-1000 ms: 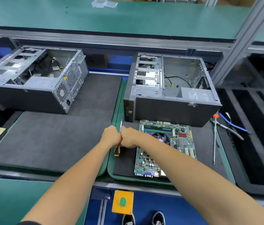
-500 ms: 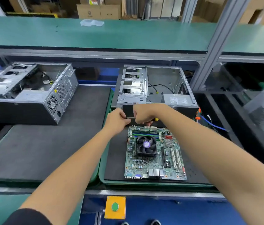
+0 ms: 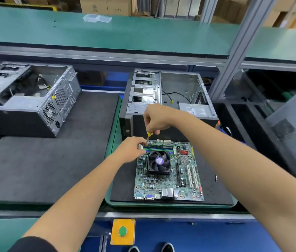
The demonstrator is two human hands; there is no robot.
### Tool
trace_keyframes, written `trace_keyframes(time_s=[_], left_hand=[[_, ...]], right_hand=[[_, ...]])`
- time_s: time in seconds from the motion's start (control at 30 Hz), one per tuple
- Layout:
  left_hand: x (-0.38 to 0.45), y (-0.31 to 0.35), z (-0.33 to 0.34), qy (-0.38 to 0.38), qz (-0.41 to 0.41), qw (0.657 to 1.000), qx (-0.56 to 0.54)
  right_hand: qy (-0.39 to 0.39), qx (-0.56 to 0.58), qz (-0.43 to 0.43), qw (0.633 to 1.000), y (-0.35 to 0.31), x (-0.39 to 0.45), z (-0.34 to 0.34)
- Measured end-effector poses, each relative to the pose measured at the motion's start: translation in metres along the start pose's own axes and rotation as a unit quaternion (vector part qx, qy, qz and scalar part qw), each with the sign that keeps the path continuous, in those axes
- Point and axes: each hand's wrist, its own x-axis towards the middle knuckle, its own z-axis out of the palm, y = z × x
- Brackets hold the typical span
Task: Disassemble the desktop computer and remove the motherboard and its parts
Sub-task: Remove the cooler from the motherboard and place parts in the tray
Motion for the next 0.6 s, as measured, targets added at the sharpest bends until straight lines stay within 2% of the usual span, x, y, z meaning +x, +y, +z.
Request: trace_keyframes(time_s=[0.1, 0.27, 0.6], left_hand=[[0.001, -0.009, 0.006, -0.05, 0.005, 0.997, 0.061], [0.011, -0.01, 0.007, -0.044, 0.019, 0.994, 0.096], [0.029, 0.002, 0.011, 0.009, 0.032, 0.999, 0.005]], right_hand=[[-0.008, -0.005, 0.005, 1.0, 0.004, 0.006, 0.007], [-0.023, -0.005, -0.005, 1.0, 0.011, 0.01, 0.013], [-0.019, -0.019, -0.016, 1.0, 0.017, 0.015, 0.026]])
